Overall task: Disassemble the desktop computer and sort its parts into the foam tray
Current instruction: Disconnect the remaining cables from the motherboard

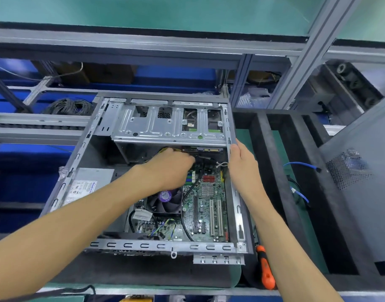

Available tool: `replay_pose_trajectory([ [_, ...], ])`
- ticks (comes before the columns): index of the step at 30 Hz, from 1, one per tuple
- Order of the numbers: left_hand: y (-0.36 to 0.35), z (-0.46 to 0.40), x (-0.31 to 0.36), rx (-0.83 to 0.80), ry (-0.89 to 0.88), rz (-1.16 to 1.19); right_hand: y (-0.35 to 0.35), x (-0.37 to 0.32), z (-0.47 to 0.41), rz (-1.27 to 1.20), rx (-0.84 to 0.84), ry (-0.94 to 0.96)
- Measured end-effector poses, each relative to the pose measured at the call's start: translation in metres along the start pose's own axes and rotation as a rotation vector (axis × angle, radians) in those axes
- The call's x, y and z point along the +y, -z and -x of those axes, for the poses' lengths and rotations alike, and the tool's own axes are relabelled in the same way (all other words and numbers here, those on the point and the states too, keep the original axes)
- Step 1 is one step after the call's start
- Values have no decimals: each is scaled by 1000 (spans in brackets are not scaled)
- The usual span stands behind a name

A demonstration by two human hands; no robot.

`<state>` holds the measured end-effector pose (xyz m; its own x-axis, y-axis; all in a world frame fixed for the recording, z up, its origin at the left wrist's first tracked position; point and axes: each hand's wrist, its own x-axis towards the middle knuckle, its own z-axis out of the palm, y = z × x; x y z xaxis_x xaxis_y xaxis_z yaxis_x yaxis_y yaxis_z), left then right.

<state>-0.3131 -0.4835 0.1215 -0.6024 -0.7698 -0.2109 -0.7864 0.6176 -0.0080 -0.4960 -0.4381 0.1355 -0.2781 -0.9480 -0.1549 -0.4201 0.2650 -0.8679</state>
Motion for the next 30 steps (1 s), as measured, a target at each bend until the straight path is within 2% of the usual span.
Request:
replay_pose_trajectory([
  [4,-7,-13,31,126,20,331,-1,1,-1,-7,11,-3],
  [7,-23,-30,53,209,62,299,-1,1,-2,-17,18,-28],
  [11,-35,-52,48,25,223,361,-1,2,-2,-24,13,-41],
  [14,-37,-65,40,-81,234,417,-1,2,-2,-44,18,-42],
  [16,-38,-72,40,-113,270,549,-1,3,-2,-53,16,-39],
  [18,-34,-77,42,-154,382,714,-1,3,-2,-59,21,-39],
  [20,-29,-81,42,-212,460,781,-1,4,-3,-60,24,-40],
  [23,-24,-80,38,-218,534,867,-2,5,-4,-52,20,-41],
  [26,-25,-81,37,-216,540,1105,-2,5,-5,-47,20,-35],
  [28,-27,-83,42,-136,544,1331,-2,4,-5,-42,18,-33],
  [30,-30,-85,44,-60,535,1404,-2,4,-5,-35,19,-33],
])
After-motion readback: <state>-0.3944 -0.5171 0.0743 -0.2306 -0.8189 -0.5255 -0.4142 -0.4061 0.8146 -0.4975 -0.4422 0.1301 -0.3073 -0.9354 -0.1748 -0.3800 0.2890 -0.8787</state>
